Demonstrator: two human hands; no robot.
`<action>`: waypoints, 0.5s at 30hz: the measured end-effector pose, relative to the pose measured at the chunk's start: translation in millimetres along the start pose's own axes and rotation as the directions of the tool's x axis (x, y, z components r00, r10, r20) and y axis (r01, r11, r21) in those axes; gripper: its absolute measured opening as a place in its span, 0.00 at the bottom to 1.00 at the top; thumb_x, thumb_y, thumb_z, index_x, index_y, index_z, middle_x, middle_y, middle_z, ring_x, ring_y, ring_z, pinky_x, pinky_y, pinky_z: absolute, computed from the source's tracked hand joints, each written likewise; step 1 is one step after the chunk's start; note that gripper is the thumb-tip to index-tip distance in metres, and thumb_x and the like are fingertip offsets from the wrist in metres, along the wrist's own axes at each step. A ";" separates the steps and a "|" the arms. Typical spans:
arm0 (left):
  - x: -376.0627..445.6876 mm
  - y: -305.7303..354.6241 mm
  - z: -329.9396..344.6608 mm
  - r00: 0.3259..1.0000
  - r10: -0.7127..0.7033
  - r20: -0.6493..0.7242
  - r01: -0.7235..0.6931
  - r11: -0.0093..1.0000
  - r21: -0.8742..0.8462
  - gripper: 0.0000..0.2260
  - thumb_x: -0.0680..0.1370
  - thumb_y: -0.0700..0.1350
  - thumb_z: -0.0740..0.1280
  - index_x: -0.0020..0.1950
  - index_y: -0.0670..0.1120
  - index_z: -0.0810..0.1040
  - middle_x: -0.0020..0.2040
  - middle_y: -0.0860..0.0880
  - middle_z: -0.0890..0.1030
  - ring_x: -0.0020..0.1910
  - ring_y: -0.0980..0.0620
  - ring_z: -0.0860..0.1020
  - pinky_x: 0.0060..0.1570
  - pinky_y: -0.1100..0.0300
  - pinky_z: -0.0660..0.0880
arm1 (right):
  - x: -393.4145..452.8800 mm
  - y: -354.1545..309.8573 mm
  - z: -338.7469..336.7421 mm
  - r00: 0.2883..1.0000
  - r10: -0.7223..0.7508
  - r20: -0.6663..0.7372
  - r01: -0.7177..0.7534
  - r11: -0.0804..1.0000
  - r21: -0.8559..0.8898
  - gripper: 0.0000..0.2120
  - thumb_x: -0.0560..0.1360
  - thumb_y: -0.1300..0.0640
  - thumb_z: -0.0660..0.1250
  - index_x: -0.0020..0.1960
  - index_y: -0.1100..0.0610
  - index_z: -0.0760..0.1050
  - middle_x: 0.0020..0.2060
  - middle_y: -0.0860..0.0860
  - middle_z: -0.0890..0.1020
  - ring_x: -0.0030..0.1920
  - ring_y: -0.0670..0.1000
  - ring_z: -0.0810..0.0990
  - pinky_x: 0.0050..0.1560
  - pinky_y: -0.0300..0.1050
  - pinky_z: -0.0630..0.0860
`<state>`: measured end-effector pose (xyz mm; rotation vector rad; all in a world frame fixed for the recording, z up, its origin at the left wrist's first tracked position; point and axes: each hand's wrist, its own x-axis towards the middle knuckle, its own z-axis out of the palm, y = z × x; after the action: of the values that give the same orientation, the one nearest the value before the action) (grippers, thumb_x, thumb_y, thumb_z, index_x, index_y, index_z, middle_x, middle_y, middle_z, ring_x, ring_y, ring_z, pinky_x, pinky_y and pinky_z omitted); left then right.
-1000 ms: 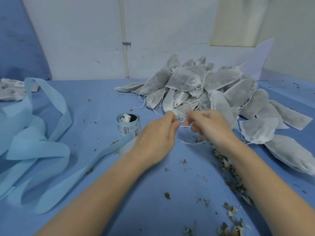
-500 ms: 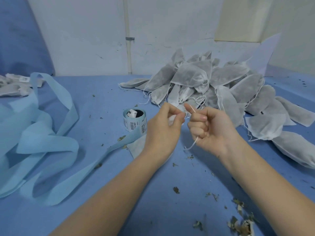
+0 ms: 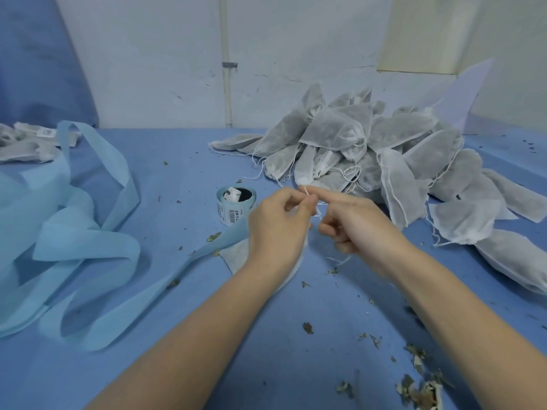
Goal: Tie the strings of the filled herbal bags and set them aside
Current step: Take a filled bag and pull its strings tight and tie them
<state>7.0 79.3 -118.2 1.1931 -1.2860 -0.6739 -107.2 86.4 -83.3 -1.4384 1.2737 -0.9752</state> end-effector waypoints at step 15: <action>-3.2 2.0 1.7 0.997 -0.071 -0.007 0.070 0.997 -0.042 0.10 0.78 0.45 0.64 0.37 0.52 0.78 0.29 0.58 0.81 0.33 0.58 0.77 0.46 0.56 0.76 | 8.4 10.0 -10.3 0.985 -0.153 -0.083 0.127 0.958 -0.257 0.05 0.75 0.58 0.65 0.43 0.53 0.80 0.26 0.44 0.71 0.25 0.41 0.66 0.31 0.36 0.65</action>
<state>4.1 82.4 -117.7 1.2105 -1.2219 -0.7429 -118.2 76.5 -90.8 -1.7122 1.4253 -1.0197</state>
